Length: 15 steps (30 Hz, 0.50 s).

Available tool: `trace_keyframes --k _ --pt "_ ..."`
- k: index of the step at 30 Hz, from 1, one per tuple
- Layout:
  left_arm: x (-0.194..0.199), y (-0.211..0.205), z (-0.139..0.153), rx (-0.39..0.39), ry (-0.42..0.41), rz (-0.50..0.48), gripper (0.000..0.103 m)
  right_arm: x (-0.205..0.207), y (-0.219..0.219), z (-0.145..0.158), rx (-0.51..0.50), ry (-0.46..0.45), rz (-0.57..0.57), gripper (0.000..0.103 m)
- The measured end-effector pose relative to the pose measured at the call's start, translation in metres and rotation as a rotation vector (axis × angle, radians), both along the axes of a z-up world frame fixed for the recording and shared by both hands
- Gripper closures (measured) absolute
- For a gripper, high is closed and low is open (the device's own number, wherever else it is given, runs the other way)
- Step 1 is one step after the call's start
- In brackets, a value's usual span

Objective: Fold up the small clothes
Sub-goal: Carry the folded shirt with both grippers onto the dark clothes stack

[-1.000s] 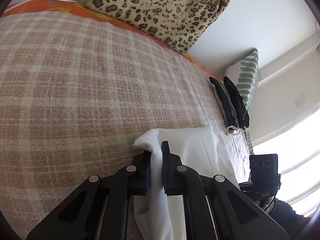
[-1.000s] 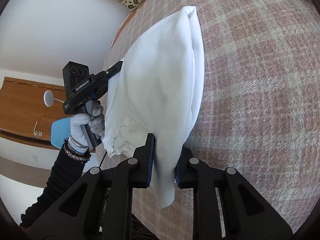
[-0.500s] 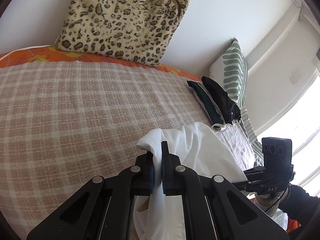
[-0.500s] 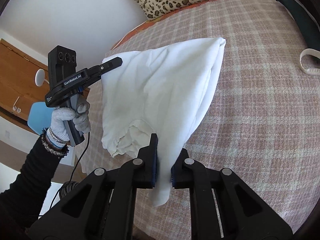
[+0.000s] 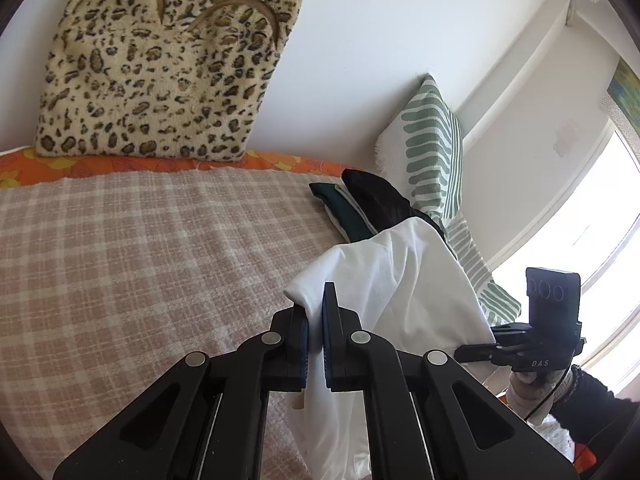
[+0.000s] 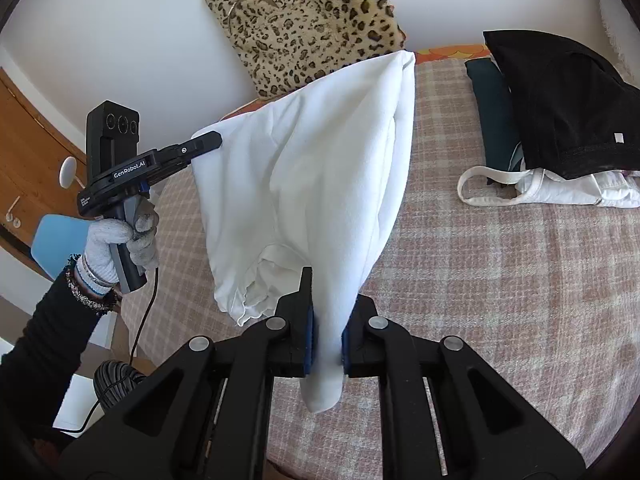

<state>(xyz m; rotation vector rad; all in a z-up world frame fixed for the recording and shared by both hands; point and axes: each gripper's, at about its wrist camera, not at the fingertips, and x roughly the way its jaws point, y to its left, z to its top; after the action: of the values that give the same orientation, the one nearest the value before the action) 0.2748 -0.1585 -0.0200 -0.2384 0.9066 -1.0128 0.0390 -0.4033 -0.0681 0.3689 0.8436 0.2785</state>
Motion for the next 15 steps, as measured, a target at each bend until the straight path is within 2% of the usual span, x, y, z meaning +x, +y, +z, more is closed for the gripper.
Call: trace_keyframes --k 6,15 --pt "0.001 -0.07 0.02 -0.032 -0.046 -0.052 0.099 -0.011 -0.06 0.026 -0.044 -0.038 -0.049 0.092" --pt "0.012 -0.175 0.042 -0.066 -0.098 -0.101 0.099 -0.022 -0.149 0.047 -0.112 -0.078 -0.123 0.092"
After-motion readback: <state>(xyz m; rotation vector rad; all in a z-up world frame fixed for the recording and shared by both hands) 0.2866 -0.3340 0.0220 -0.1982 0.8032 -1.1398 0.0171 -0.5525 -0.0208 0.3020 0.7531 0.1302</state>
